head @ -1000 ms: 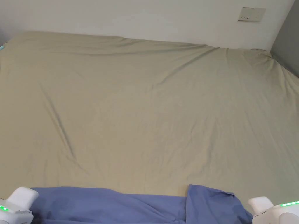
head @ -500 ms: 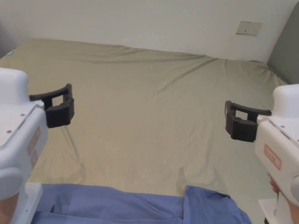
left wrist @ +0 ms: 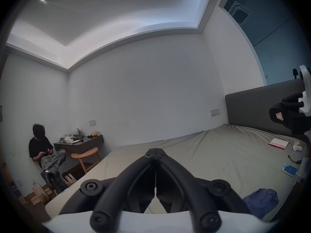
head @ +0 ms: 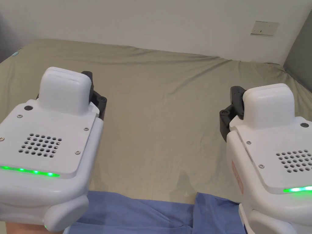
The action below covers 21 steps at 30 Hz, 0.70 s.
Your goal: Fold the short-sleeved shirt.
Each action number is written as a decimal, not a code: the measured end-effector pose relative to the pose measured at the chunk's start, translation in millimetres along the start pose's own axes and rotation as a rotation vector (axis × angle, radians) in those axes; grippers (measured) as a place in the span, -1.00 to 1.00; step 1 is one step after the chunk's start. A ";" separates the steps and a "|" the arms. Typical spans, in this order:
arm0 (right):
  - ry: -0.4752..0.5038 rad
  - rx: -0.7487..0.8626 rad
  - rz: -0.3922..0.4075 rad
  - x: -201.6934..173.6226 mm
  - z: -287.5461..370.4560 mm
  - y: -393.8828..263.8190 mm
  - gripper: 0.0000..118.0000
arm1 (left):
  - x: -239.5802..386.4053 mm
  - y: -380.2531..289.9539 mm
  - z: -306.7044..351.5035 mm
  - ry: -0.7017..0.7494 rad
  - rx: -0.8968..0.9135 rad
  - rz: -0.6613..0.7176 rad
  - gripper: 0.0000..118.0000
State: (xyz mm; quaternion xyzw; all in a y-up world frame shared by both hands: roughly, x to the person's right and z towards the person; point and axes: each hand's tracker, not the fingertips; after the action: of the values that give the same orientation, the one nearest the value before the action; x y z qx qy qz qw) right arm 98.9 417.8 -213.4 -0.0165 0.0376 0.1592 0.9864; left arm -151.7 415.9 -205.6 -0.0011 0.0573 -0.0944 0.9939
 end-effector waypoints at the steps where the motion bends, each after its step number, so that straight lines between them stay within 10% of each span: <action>1: -0.004 -0.002 -0.003 1.3 -1.3 -0.3 -0.98 | -0.8 0.2 -2.4 -0.005 -0.009 0.005 -1.00; 11: 0.013 -0.104 0.015 7.2 -20.0 -30.5 -0.98 | -14.2 -62.1 -42.8 -0.182 -0.246 0.015 -1.00; 18: 0.037 -0.232 -0.014 18.5 -35.0 -63.1 -0.98 | -107.1 -216.5 -74.9 -0.387 -0.738 0.387 -0.97; 21: 0.040 -0.265 -0.025 23.1 -40.8 -70.2 -0.98 | -156.4 -274.6 -74.0 -0.384 -0.925 0.575 -0.02</action>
State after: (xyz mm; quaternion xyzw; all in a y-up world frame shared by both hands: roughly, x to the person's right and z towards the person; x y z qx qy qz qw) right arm 140.1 356.6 -254.4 -0.1504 0.0358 0.1501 0.9765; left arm -364.2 176.2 -257.8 -0.4372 -0.0908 0.2162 0.8683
